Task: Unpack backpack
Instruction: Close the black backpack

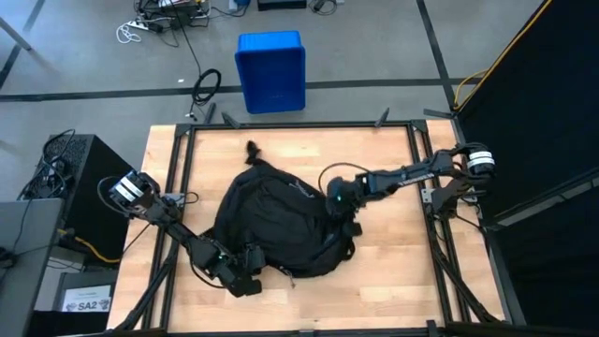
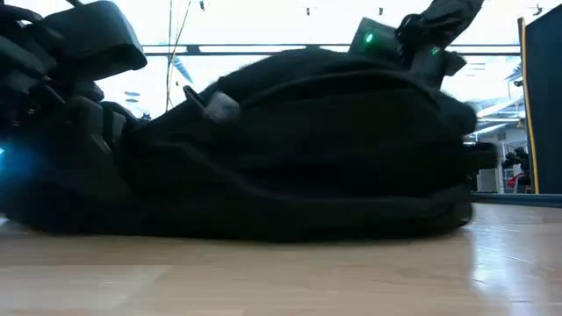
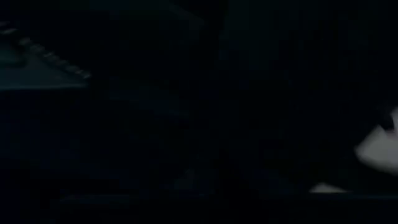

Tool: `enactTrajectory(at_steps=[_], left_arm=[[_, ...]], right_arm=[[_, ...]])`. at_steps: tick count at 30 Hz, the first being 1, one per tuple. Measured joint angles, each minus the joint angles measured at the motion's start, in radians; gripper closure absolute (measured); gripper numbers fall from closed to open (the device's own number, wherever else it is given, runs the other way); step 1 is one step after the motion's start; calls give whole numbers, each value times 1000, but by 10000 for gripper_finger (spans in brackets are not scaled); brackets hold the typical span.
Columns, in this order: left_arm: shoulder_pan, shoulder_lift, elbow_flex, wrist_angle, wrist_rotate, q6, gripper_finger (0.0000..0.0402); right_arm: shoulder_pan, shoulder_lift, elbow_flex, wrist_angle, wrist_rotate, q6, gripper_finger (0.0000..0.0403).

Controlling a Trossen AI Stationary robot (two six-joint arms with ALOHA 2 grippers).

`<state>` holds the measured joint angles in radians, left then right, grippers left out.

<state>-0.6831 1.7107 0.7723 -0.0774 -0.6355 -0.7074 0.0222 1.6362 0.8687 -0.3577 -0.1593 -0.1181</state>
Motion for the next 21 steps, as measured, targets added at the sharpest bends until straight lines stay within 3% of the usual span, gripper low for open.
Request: enactTrajectory(at_steps=[7,13,21], left_arm=[[37,0,0,-40,-73,7,288],[88,-1,21,-133,-163,19,247],[99,-1,298,-675,-164,-64,223]], right_arm=[[189,-11,-3,33,-4,119,402],[282,-8,-3,76,-4,188,402],[264,0,-3,153,53,267,402]])
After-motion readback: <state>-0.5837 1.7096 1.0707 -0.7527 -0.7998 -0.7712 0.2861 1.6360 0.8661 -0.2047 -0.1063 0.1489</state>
